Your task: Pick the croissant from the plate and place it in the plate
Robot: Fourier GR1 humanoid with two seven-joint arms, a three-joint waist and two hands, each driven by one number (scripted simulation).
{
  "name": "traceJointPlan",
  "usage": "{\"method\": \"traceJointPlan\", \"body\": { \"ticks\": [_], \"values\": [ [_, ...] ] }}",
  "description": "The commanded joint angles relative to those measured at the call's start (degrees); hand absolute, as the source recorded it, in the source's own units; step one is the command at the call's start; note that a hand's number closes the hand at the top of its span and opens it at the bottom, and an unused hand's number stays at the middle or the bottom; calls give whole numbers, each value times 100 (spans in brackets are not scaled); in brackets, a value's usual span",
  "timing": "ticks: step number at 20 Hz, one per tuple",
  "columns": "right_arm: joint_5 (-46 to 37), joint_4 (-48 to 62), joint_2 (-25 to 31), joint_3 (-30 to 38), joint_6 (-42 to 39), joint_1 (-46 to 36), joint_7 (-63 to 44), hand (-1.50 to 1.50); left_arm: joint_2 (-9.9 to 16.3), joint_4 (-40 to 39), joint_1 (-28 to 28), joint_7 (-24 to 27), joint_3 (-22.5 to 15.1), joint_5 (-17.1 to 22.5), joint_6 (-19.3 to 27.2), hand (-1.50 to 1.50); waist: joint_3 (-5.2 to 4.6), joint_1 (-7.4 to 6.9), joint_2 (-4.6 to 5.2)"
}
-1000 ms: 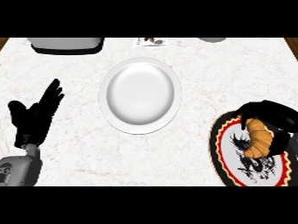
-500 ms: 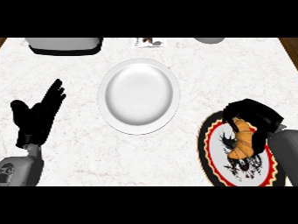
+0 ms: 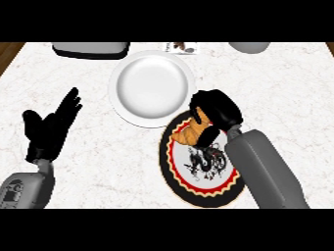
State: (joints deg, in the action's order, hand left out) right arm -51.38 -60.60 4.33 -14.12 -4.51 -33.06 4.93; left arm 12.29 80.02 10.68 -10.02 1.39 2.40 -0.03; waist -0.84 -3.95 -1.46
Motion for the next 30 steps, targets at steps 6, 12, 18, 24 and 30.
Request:
{"method": "traceJointPlan", "body": {
  "ticks": [6,12,18,24,30],
  "values": [
    [-963,-628,-426,-390,2035,-1144,-3144,150,-107,-95,64,-35,-152,-52,-34,0,37,-175,-16],
    [-1229,-534,-431,-1040,2905,-1593,-5594,150,-111,-39,422,-176,-172,-71,-11,0,65,-288,112],
    [-1448,-108,-432,-2004,3529,-2138,-7733,150,-195,-226,441,-48,-163,-255,217,0,71,-140,182],
    [-1422,358,-430,-2319,3656,-2397,-8320,150,-82,-96,372,-97,-44,-101,68,0,78,-45,184],
    [-678,970,-429,-2304,3404,-2209,-7802,150,79,-223,480,-35,221,17,8,0,80,70,207]
  ]
}}
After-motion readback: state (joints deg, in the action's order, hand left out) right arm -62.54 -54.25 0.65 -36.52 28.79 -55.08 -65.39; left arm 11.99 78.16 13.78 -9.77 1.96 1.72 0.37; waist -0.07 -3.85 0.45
